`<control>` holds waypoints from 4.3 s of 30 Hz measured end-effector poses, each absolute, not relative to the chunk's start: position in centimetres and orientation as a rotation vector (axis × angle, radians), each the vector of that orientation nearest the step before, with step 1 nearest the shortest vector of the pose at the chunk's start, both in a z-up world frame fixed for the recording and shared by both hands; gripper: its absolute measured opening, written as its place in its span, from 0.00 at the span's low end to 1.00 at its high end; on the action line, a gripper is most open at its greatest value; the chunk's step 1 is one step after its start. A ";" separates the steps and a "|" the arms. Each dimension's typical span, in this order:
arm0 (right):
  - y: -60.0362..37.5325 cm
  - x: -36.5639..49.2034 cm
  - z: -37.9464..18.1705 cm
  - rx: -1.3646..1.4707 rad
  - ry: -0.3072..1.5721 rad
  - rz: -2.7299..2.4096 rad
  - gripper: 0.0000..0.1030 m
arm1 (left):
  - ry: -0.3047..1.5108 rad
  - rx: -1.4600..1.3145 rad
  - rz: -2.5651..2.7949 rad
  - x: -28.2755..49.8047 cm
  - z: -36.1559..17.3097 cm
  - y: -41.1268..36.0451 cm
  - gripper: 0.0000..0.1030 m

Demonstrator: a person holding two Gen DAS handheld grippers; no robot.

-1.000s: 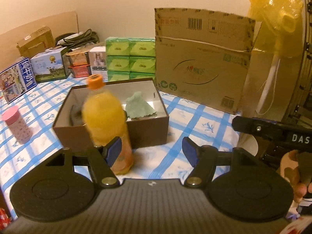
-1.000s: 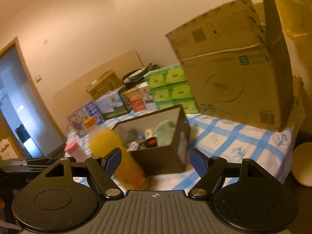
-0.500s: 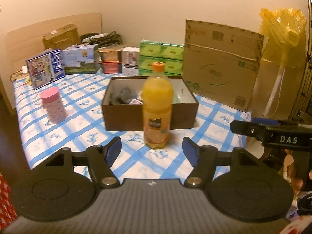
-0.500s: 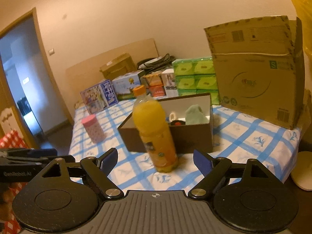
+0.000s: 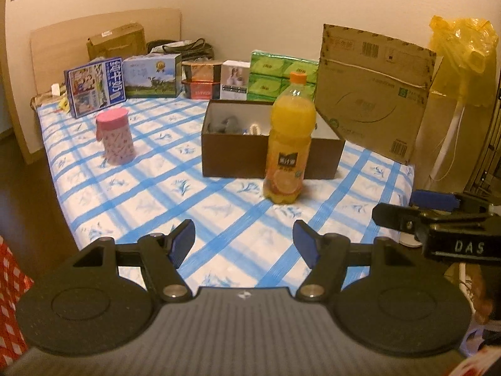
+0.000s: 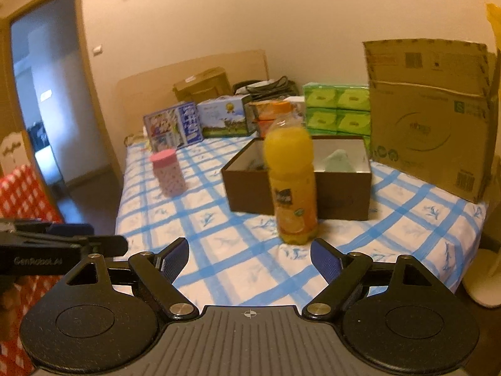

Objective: Organize soft objects

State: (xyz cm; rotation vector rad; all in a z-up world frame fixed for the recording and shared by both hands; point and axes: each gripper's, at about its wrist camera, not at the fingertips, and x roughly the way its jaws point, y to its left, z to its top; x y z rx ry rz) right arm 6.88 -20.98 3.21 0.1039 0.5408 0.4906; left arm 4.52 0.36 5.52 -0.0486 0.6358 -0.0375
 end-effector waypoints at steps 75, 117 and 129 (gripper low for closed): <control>-17.3 4.5 -5.1 0.089 0.849 0.402 0.82 | 0.854 -0.030 0.056 1.3 -2.5 1.5 0.65; -17.1 4.5 -5.2 0.088 0.852 0.402 0.82 | 0.858 -0.031 0.055 1.3 -2.7 1.6 0.65; -17.2 4.5 -5.2 0.088 0.852 0.402 0.82 | 0.859 -0.032 0.054 1.3 -2.7 1.6 0.65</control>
